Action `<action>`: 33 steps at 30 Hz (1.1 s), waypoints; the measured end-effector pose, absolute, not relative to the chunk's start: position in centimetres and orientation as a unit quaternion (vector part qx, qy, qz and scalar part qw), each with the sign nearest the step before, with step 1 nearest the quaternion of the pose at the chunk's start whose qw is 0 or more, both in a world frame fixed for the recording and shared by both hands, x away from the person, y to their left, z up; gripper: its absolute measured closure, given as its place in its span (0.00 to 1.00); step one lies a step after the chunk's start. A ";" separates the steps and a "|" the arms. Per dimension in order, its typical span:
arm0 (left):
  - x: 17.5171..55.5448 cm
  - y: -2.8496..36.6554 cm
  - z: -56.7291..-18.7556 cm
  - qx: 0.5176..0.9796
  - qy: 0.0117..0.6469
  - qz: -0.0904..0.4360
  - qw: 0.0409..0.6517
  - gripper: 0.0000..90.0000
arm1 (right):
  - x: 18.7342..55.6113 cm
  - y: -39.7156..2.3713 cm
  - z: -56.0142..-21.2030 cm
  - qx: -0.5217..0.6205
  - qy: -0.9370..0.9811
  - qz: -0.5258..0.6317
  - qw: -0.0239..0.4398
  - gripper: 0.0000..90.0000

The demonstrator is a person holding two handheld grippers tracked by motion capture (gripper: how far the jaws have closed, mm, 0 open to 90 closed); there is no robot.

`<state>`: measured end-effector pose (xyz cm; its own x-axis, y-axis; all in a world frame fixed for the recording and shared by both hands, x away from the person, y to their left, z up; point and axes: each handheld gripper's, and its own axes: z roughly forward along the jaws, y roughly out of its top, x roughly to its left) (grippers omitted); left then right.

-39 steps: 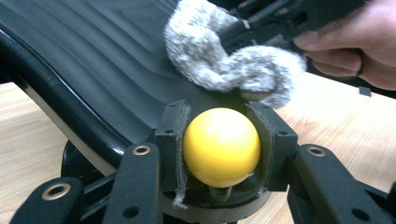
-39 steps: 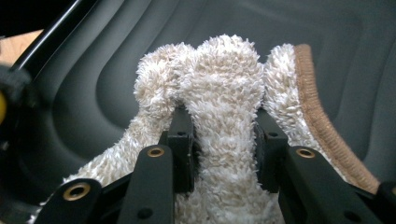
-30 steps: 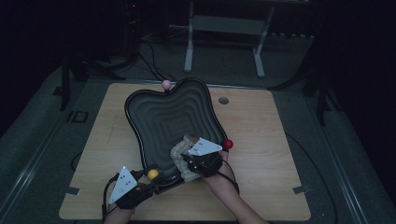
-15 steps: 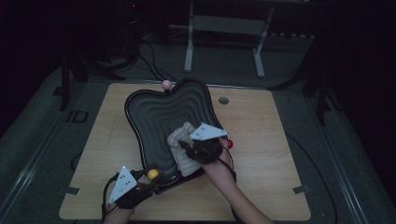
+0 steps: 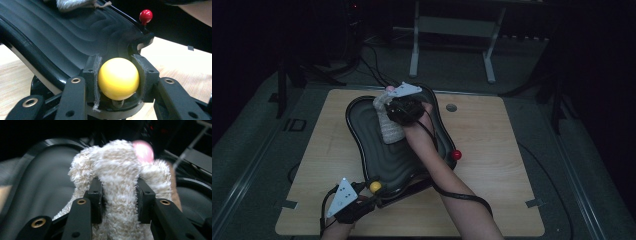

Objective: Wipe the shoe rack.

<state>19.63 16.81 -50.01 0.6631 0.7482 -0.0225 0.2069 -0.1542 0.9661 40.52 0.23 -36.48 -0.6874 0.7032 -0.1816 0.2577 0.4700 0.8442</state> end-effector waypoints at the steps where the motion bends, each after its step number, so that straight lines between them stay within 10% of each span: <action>1: 19.6 16.8 -50.1 0.719 0.331 0.242 0.561 0.66 | 40.8 0.4 -37.0 0.294 0.820 0.412 0.267 0.71; 33: 19.6 16.7 -50.1 0.716 0.337 0.244 0.561 0.66 | 31.3 -4.4 -43.2 0.212 0.857 0.404 0.238 0.72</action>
<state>19.59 16.67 -50.08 0.6534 0.7565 -0.0288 0.2086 -0.1433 0.9674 31.32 -4.36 -43.23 -0.7970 0.5555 -0.2371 0.1703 0.5833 0.7942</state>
